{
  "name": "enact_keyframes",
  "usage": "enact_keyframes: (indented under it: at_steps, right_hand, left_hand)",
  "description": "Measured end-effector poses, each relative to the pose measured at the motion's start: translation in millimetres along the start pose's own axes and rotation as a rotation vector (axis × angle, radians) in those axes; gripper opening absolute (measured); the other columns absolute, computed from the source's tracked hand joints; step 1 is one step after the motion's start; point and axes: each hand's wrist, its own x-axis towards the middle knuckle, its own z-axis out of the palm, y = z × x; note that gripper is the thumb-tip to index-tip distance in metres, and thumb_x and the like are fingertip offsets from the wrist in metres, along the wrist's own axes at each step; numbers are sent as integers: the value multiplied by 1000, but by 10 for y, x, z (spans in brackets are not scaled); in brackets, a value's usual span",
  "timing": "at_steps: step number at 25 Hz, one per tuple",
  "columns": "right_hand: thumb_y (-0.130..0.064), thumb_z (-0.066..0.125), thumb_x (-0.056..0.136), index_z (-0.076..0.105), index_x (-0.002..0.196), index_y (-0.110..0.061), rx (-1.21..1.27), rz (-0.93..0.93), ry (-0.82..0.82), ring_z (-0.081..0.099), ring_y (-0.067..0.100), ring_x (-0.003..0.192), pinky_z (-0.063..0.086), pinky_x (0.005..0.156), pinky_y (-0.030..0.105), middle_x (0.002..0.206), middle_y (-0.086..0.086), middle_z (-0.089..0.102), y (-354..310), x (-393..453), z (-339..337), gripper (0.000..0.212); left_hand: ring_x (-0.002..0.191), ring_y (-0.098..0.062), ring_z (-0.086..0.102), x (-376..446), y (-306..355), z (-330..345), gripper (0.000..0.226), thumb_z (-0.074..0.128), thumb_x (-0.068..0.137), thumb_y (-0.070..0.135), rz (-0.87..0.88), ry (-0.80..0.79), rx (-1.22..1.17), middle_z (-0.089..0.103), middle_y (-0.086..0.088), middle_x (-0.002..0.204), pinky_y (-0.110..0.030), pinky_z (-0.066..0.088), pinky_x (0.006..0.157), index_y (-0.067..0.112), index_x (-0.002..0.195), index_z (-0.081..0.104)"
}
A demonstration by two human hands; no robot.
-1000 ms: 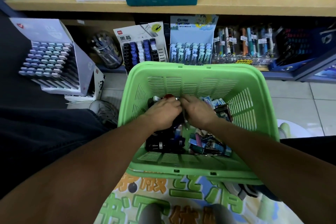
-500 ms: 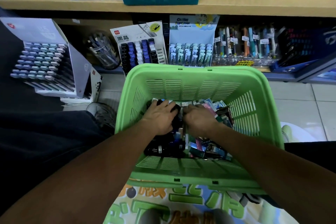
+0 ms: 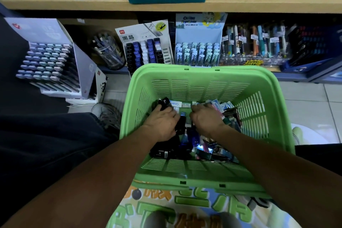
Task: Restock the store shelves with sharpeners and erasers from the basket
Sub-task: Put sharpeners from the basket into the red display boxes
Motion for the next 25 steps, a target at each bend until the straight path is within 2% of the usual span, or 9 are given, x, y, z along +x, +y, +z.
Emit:
enact_keyframes:
  at_steps: [2, 5, 7, 10, 13, 16, 19, 22, 25]
  right_hand:
    - [-11, 60, 80, 61, 126, -11, 107, -54, 97, 50, 31, 122, 40, 95, 42, 132, 9, 56, -19, 68, 4, 46]
    - [-9, 61, 86, 37, 150, -5, 147, -163, -22, 30, 31, 145, 32, 111, 46, 160, 11, 30, -90, 226, 28, 69]
    - [-17, 53, 95, 38, 150, -9, 96, -142, 0, 30, 31, 144, 36, 107, 47, 161, 9, 27, -163, 285, 14, 58]
    - [-22, 44, 99, 55, 134, -14, -47, -89, 78, 46, 28, 125, 40, 93, 43, 143, 5, 43, -230, 344, -84, 37]
    - [-20, 46, 99, 48, 143, -15, -4, -193, 128, 43, 28, 133, 41, 100, 44, 149, 6, 42, -234, 463, -90, 44]
    - [-23, 48, 101, 24, 157, -18, 34, -300, 19, 18, 23, 152, 30, 117, 49, 167, 3, 13, -280, 614, -33, 61]
    - [-28, 48, 102, 17, 158, -22, -86, -256, -16, 8, 22, 153, 33, 111, 47, 168, 0, -6, -349, 667, -70, 65]
    - [-27, 39, 105, 19, 159, -19, -183, -228, -15, 22, 23, 148, 40, 103, 45, 167, 2, 7, -268, 544, -96, 58]
    - [-19, 42, 101, 52, 140, -14, -232, -230, 29, 44, 26, 130, 43, 90, 39, 147, 7, 45, -114, 398, -141, 40]
  left_hand:
    - [147, -27, 21, 15, -10, -17, 71, 52, 93, 46, -51, -9, 3, 34, -10, 155, -50, 19, 118, 9, 149, 31]
    - [147, -31, 21, 41, 7, -58, 74, 46, 94, 52, -116, -62, 112, 34, -15, 155, -52, 20, 117, 5, 149, 33]
    - [136, -33, 34, 25, 32, -91, 69, 42, 95, 56, -143, -104, 165, 47, -16, 143, -50, 25, 112, 6, 141, 46]
    - [129, -34, 44, 7, 46, -79, 71, 36, 94, 63, -195, -190, 143, 52, -21, 137, -49, 29, 110, 8, 137, 51]
    - [135, -37, 40, -10, 56, -62, 77, 35, 93, 67, -196, -251, 136, 47, -23, 144, -52, 27, 112, 9, 142, 47]
    - [141, -38, 33, -24, 44, -83, 79, 39, 93, 66, -188, -259, 104, 39, -24, 151, -54, 20, 116, 9, 148, 41]
    - [142, -38, 31, -25, 36, -114, 75, 44, 92, 63, -182, -295, 80, 39, -23, 151, -55, 18, 116, 11, 146, 43]
    - [136, -38, 37, -30, 42, -144, 71, 42, 93, 63, -175, -308, 80, 46, -22, 146, -53, 22, 114, 12, 142, 48]
    - [128, -34, 46, -45, 34, -183, 61, 41, 93, 62, -147, -311, 88, 55, -17, 136, -51, 26, 110, 17, 132, 56]
